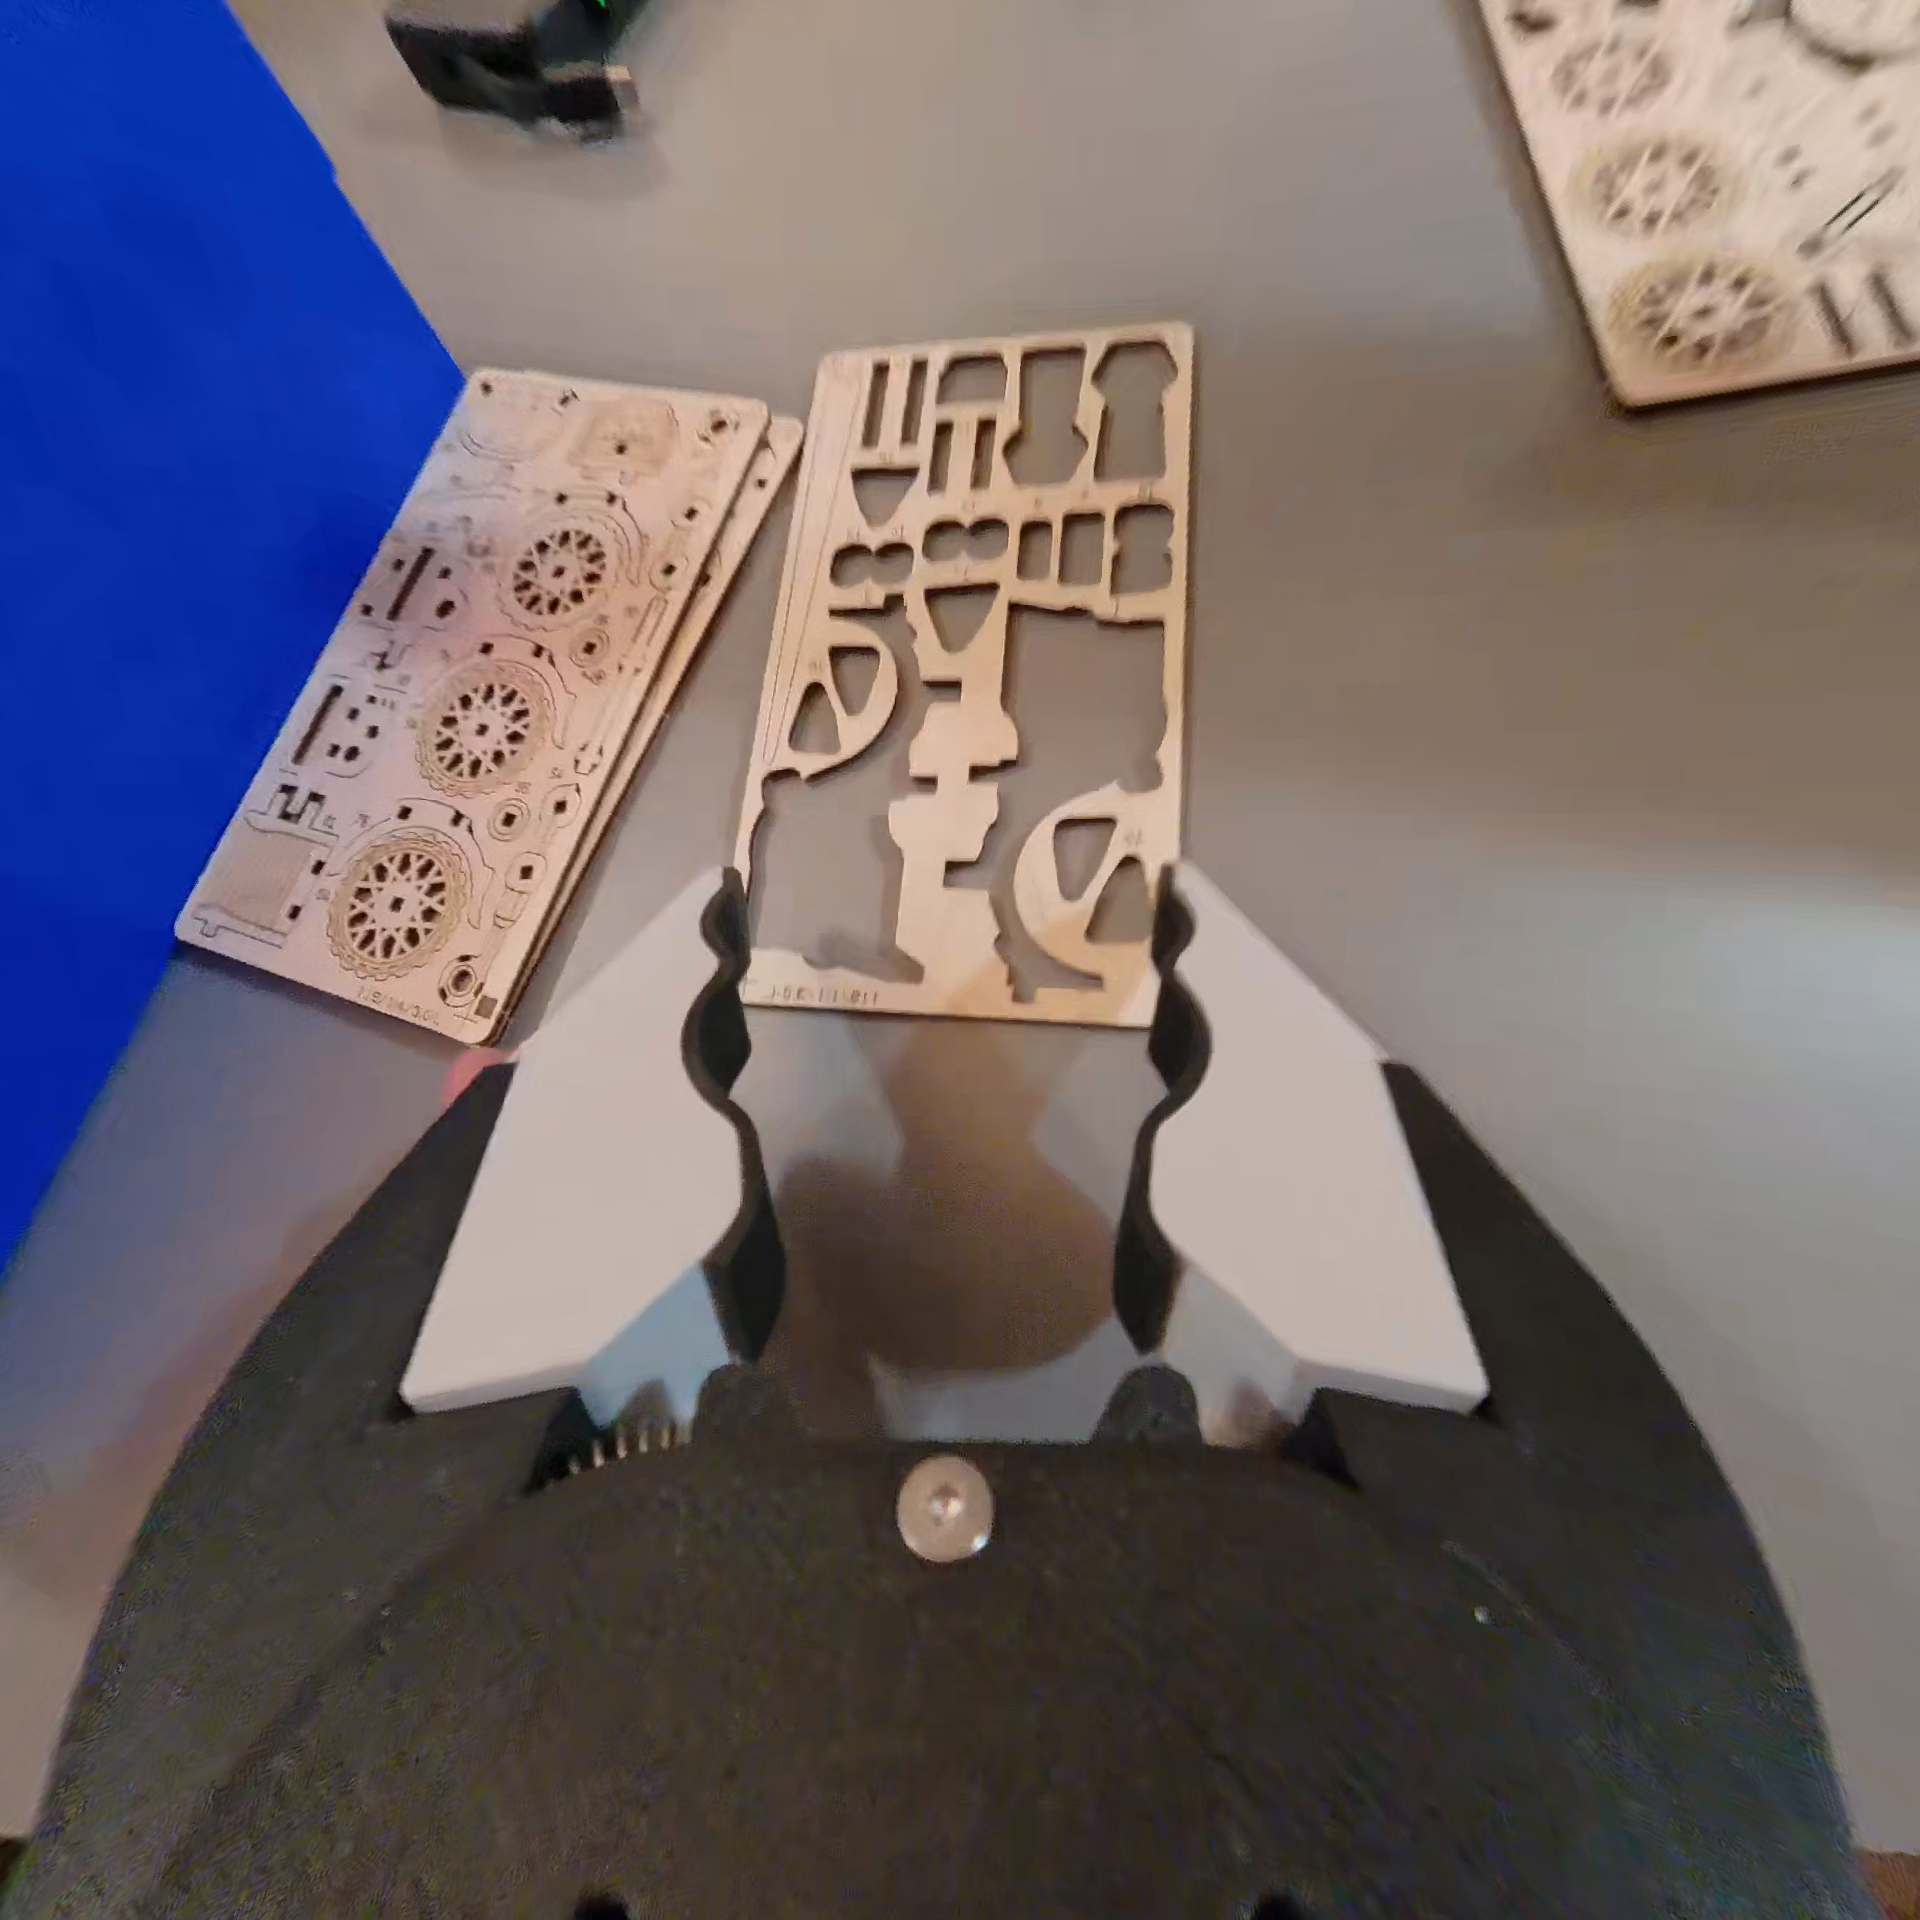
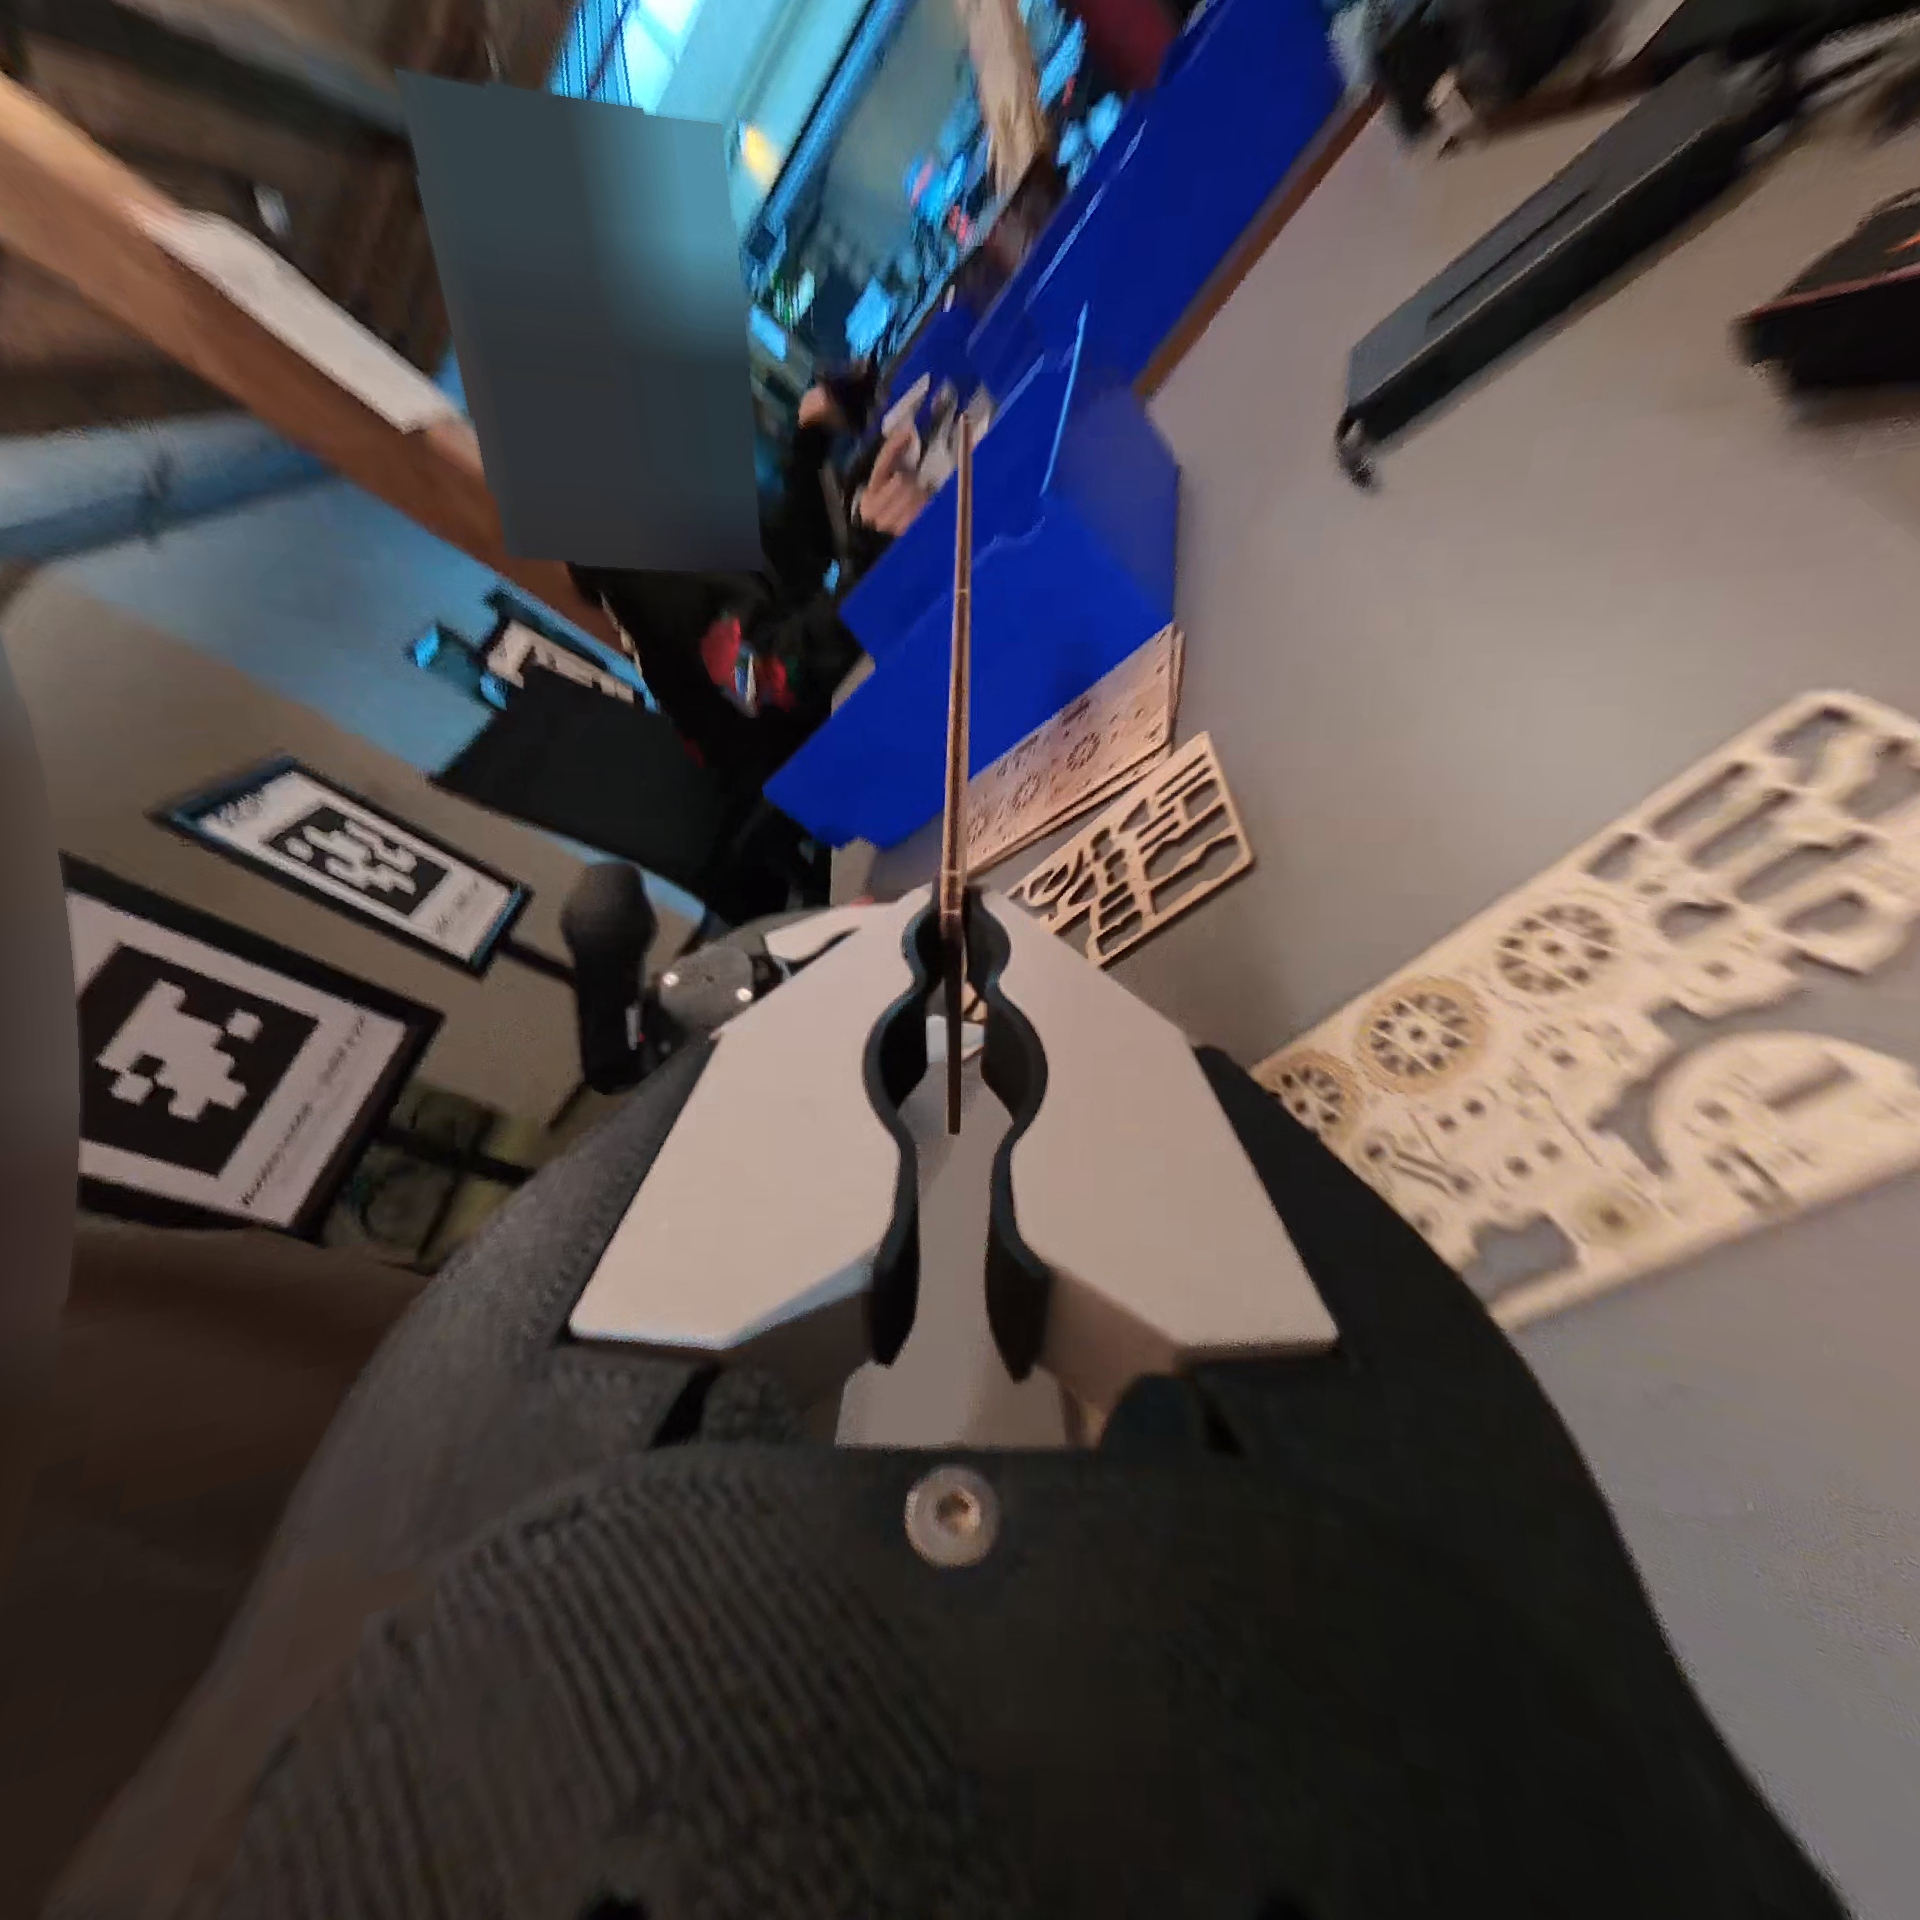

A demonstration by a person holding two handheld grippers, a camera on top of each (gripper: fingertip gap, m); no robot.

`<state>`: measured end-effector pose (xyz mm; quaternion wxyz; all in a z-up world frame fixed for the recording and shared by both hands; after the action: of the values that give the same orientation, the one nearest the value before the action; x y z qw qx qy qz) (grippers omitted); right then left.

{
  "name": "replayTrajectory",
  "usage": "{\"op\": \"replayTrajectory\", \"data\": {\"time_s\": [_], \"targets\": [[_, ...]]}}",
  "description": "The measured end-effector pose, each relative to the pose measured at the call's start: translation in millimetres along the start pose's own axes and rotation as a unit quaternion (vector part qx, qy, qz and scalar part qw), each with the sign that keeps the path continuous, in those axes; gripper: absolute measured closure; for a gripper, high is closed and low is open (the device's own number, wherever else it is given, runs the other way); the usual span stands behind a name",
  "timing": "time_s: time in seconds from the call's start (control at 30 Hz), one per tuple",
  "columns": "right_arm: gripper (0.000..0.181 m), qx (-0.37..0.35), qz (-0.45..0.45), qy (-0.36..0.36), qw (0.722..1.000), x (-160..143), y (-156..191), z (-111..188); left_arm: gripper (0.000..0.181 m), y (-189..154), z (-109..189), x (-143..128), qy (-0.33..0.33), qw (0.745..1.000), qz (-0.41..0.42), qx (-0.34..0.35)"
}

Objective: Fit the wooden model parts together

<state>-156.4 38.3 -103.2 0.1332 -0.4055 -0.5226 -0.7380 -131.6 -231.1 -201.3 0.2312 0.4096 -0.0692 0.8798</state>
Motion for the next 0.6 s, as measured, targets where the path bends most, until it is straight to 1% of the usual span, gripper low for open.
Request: {"op": "replayTrajectory", "data": {"time_s": [0.03,0.07,0.17,0.27,0.33,0.4,0.53,0.6], "targets": [[0.181,-0.009,-0.006,-0.025,1.0,2.4,-1.4,19.8,0.101,-1.4,-2.3,2.1,0.001,1.0,0.001,0.005],[0.181,-0.019,-0.011,-0.049,0.999,3.9,-2.8,39.6,0.101,-4.3,-4.6,4.0,0.002,1.0,0.003,0.001],[0.181,-0.045,-0.016,-0.102,0.994,1.0,-4.4,92.8,0.117,-14.4,-14.8,10.9,0.015,1.0,0.017,-0.016],[0.181,-0.064,-0.017,-0.131,0.989,-12.3,-2.4,128.9,0.129,-24.4,-32.6,25.8,0.024,0.998,0.04,-0.037],[0.181,-0.067,-0.019,-0.141,0.987,-22.4,-0.1,143.5,0.13,-30.4,-47.5,39.0,0.027,0.997,0.054,-0.045],[0.181,-0.061,-0.026,-0.155,0.986,-30.2,1.9,154.2,0.13,-35.8,-62.5,52.5,0.027,0.997,0.052,-0.042],[0.181,-0.044,-0.039,-0.179,0.982,-39.6,5.5,170.4,0.13,-45.6,-88.5,75.7,0.027,0.997,0.065,-0.034],[0.181,-0.043,-0.035,-0.181,0.982,-41.6,7.9,176.4,0.13,-49.4,-95.7,82.3,0.027,0.997,0.068,-0.029]]}}
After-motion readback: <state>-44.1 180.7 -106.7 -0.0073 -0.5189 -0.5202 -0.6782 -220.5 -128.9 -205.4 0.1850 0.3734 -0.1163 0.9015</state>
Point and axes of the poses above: each gripper's, where its closed fingertips meet, z back along the fingers, x out of its top, y = z × x across the jaws, the point moved 6 cm from there along z, back along the fingers, and after that the axes turned 8 degrees about z, right-handed, at the moved point
